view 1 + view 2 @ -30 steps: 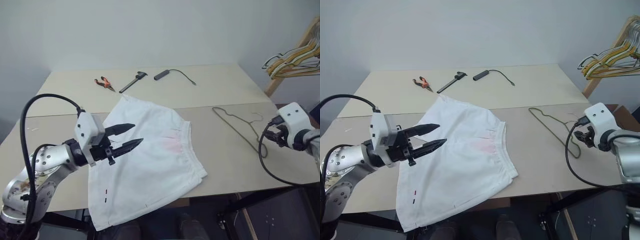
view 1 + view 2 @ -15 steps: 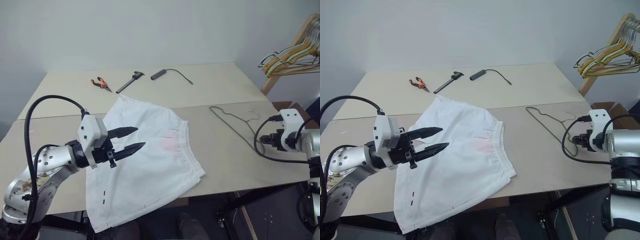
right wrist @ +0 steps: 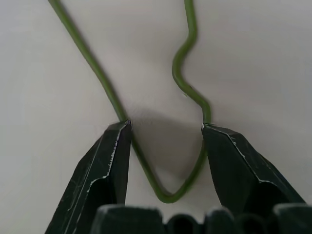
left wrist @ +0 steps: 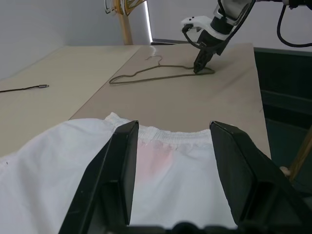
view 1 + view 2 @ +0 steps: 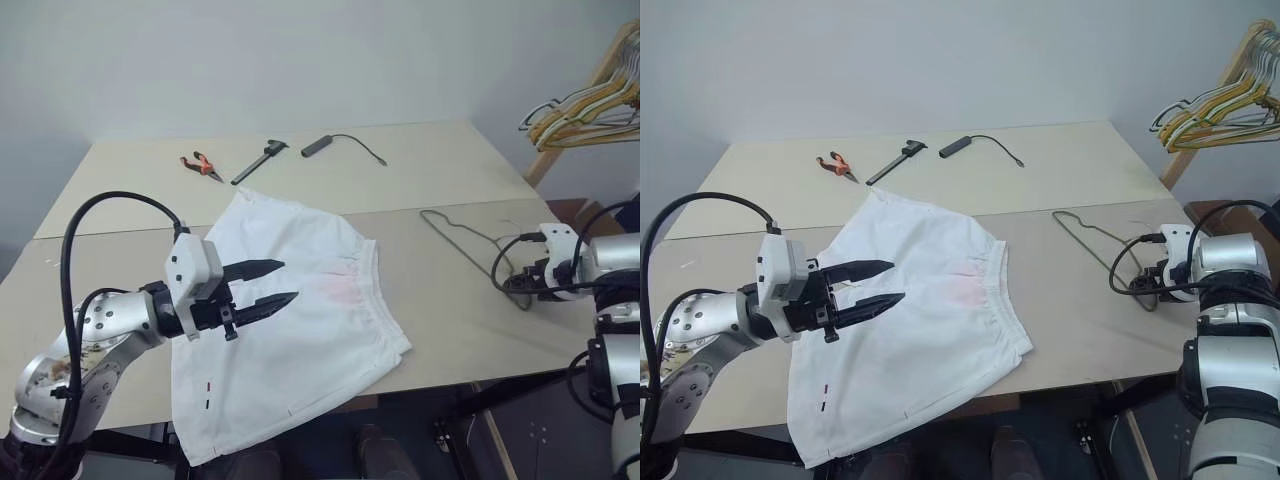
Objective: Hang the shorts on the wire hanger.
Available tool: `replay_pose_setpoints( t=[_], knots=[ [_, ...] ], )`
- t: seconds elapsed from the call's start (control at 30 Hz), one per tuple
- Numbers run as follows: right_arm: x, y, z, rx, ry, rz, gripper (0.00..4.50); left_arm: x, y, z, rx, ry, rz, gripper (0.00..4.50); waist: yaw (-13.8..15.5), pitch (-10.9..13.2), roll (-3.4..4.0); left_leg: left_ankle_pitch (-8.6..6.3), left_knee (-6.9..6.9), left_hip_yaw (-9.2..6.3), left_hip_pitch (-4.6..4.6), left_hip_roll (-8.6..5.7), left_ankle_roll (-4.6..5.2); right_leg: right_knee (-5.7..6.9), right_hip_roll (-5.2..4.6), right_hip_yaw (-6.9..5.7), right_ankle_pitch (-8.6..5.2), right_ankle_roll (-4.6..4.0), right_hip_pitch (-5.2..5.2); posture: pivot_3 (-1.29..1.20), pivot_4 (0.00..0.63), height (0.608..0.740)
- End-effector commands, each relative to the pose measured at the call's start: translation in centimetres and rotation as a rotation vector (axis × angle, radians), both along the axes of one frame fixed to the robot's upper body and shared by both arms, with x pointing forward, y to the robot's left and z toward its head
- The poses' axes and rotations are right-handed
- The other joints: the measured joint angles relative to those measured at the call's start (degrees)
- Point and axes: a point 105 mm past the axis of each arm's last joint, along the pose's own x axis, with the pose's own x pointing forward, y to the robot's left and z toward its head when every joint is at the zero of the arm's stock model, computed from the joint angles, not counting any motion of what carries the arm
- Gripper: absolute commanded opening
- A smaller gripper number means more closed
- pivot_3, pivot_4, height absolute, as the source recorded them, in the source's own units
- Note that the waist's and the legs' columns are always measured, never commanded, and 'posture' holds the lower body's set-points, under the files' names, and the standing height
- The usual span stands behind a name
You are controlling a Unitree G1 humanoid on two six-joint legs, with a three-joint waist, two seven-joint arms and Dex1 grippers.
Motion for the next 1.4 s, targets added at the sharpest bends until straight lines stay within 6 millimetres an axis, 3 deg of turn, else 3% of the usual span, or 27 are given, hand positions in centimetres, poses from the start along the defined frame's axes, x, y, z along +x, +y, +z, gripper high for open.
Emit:
replay_pose_setpoints(
  t=[0.03, 0.17, 0.27, 0.43, 0.47, 0.7, 0.83, 0.93, 1.1, 1.3, 1.4],
  knots=[
    [0.4, -0.3, 0.6, -0.018, -0.02, 0.009, 2.75, -0.6, -0.4, 0.7, 0.002, -0.036, -0.013, 2.51, 0.01, 0.0, 0.0, 0.0, 0.01, 0.0, -0.08, 0.0, 0.0, 0.01, 0.0, 0.0, 0.01, -0.01, -0.08, -0.04, 0.117, 0.74],
    [0.4, 0.1, 0.4, 0.004, -0.01, 0.037, 2.58, -0.7, -0.3, 0.7, 0.004, -0.037, -0.008, 2.54, -0.04, 0.01, 0.01, 0.0, 0.01, -0.01, -0.16, 0.01, 0.0, 0.04, 0.01, -0.01, 0.02, -0.02, -0.17, -0.04, 0.116, 0.74],
    [0.2, 0.4, 0.1, 0.019, 0.016, 0.059, 1.83, -0.7, -0.2, 0.7, 0.005, -0.039, -0.007, 2.55, -0.08, 0.02, 0.03, 0.0, 0.01, -0.01, -0.16, 0.01, 0.0, 0.04, 0.01, -0.01, 0.02, -0.02, -0.17, -0.04, 0.114, 0.74],
    [-0.3, 0.2, 0.0, 0.009, 0.033, 0.081, 0.11, -0.7, -0.2, 0.8, 0.008, -0.043, -0.008, 2.55, -0.35, 0.03, 0.05, 0.0, 0.0, -0.03, -0.16, 0.02, 0.0, 0.04, 0.03, -0.02, 0.02, -0.02, -0.18, -0.04, 0.111, 0.74],
    [-0.4, 0.2, 0.0, 0.012, 0.034, 0.085, 0.05, -0.7, -0.2, 0.8, 0.007, -0.044, -0.008, 2.55, -0.37, 0.03, 0.05, 0.0, 0.01, -0.03, -0.17, 0.02, 0.0, 0.04, 0.03, -0.01, 0.02, -0.02, -0.18, -0.04, 0.11, 0.74],
    [-1.0, 0.5, -0.6, 0.01, 0.051, 0.15, 0.05, -0.7, -0.3, 0.9, 0.002, -0.046, -0.015, 2.55, -0.56, 0.04, 0.05, 0.0, 0.01, -0.04, -0.19, 0.03, 0.0, 0.04, 0.03, -0.03, 0.0, 0.0, -0.19, -0.05, 0.1, 0.74],
    [-0.3, 0.2, 0.1, -0.092, -0.037, 0.226, 0.05, -0.6, -0.4, 1.0, 0.001, -0.052, -0.02, 2.55, -0.7, 0.03, 0.05, 0.0, 0.01, -0.05, -0.2, 0.03, 0.0, 0.04, 0.03, -0.05, -0.01, 0.02, -0.19, -0.05, 0.097, 0.74],
    [-0.2, 0.0, 0.9, -0.118, -0.063, 0.213, 0.61, -0.7, -0.4, 1.0, 0.0, -0.053, -0.02, 2.55, -0.83, 0.03, 0.06, 0.0, 0.03, -0.03, -0.22, 0.02, -0.01, 0.04, 0.02, -0.03, -0.09, 0.19, -0.19, -0.04, 0.091, 0.74],
    [-0.1, 0.4, 1.6, -0.053, -0.08, 0.172, 2.26, -0.8, -0.4, 1.0, -0.004, -0.053, -0.016, 2.55, -0.99, 0.03, 0.07, 0.0, 0.02, -0.04, -0.22, 0.04, -0.01, 0.07, 0.05, -0.02, -0.05, 0.12, -0.24, -0.04, 0.088, 0.74],
    [0.6, 1.2, 2.1, 0.003, -0.137, 0.174, 2.26, -0.8, -0.5, 0.9, -0.007, -0.052, -0.013, 2.55, -0.87, 0.03, 0.07, 0.0, 0.02, -0.04, -0.27, 0.04, 0.0, 0.05, 0.05, -0.02, 0.0, 0.03, -0.26, -0.03, 0.088, 0.74],
    [0.3, 1.2, 1.5, -0.007, -0.103, 0.185, 2.26, -0.8, -0.4, 0.9, -0.004, -0.051, -0.01, 2.55, -0.87, 0.04, 0.08, 0.0, 0.02, -0.04, -0.28, 0.04, -0.01, 0.05, 0.05, -0.02, 0.01, 0.02, -0.27, -0.03, 0.088, 0.74]
  ],
)
